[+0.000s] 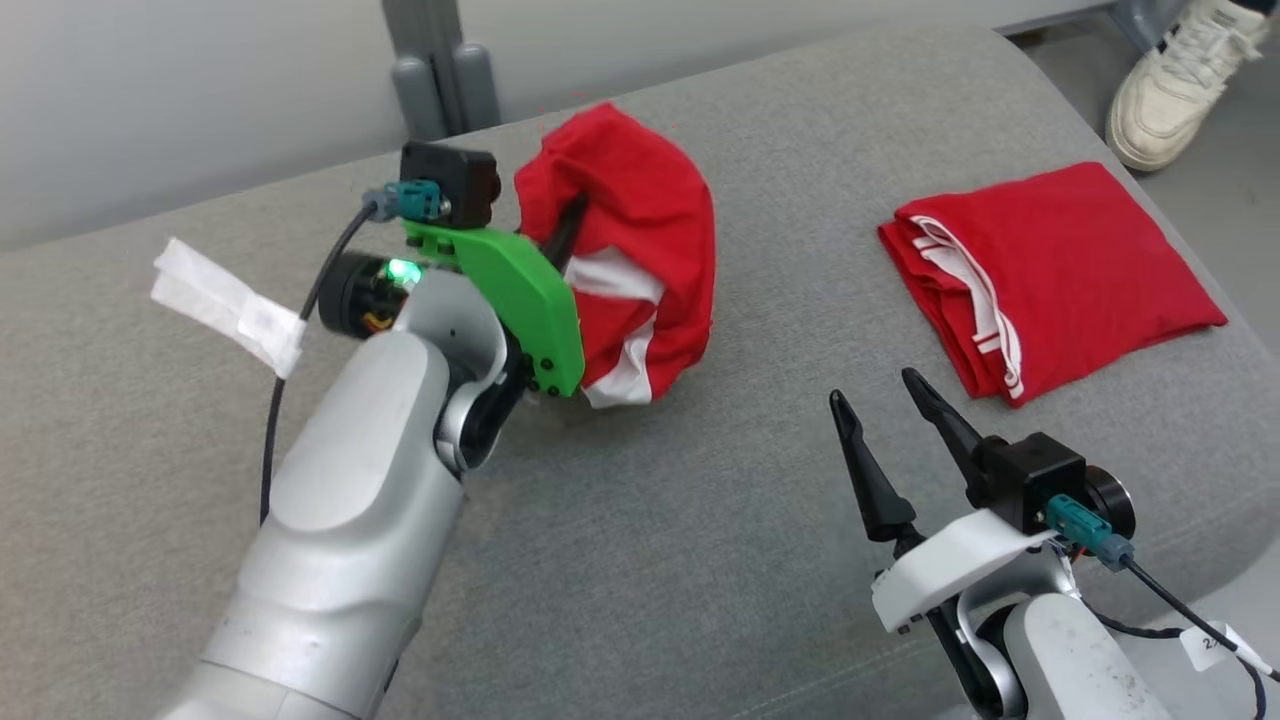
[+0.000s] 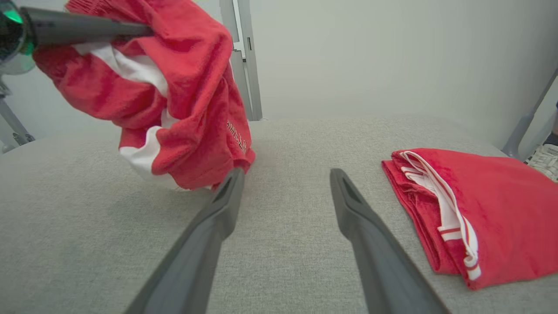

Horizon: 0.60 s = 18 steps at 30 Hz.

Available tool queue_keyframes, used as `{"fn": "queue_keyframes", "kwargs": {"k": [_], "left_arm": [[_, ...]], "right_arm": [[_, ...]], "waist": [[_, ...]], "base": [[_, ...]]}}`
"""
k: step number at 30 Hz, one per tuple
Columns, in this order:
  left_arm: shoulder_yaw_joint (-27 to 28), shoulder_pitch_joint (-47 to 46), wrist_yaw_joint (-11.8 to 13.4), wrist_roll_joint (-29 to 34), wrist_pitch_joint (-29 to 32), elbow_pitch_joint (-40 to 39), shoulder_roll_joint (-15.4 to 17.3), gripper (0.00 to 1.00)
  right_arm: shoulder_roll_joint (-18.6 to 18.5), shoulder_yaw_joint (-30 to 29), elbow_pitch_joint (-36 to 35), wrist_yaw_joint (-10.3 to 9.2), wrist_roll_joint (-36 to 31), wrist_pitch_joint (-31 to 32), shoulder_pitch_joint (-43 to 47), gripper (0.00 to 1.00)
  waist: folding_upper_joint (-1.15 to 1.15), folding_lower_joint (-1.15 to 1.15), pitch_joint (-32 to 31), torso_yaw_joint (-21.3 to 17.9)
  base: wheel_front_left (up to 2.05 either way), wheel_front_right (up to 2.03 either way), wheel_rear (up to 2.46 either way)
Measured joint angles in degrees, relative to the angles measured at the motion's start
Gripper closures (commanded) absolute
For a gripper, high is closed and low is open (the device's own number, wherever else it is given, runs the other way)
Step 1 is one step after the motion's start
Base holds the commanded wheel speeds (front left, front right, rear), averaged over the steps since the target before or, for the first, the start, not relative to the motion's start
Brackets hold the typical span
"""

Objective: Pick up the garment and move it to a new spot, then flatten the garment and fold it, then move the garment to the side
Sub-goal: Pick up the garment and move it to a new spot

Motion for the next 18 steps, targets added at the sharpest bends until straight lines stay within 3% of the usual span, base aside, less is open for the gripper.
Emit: {"fn": "queue_keyframes", "kwargs": {"k": [3, 4, 5, 6, 12, 18], "left_arm": [[-0.8, 1.8, 1.3, -0.4, -1.5, 4.2, 0.0, 1.0], [-1.1, 2.1, 1.5, -0.4, -2.1, 5.7, 0.0, 0.93], [-1.5, 2.4, 1.6, -0.5, -2.3, 7.3, 0.0, 0.36], [-2.0, 2.7, 1.5, -0.5, -2.4, 8.6, 0.0, 0.0], [-4.1, 4.8, 0.1, -6.2, -7.0, 9.8, -0.1, 0.0], [-4.3, 7.0, 0.8, -6.3, -14.3, 8.1, 0.0, 0.0]], "right_arm": [[0.3, 0.2, 0.4, 0.0, 0.2, -0.6, -0.4, 0.0], [0.3, 0.1, 0.7, 0.0, 0.2, -0.8, -0.6, 0.0], [0.4, 0.1, 1.0, 0.0, 0.2, -1.0, -0.8, 0.0], [0.5, 0.0, 1.2, 0.0, 0.2, -1.0, -1.1, 0.0], [0.6, -1.8, 1.6, 0.0, 0.1, -1.5, -1.1, 0.0], [-0.2, -4.2, 0.9, 0.0, -0.5, -1.5, -0.9, 0.0]], "waist": [[0.0, 0.0, 1.3, -2.1], [0.0, 0.0, 2.0, -2.6], [0.0, 0.0, 2.5, -3.1], [0.0, 0.0, 3.0, -3.4], [0.0, 0.0, 4.5, -3.2], [0.0, 0.0, 4.1, -0.2]], "base": [[0.0, 0.0, 0.0], [0.0, 0.0, 0.0], [0.0, 0.0, 0.0], [0.0, 0.0, 0.0], [0.0, 0.0, 0.0], [0.0, 0.0, 0.0]]}}
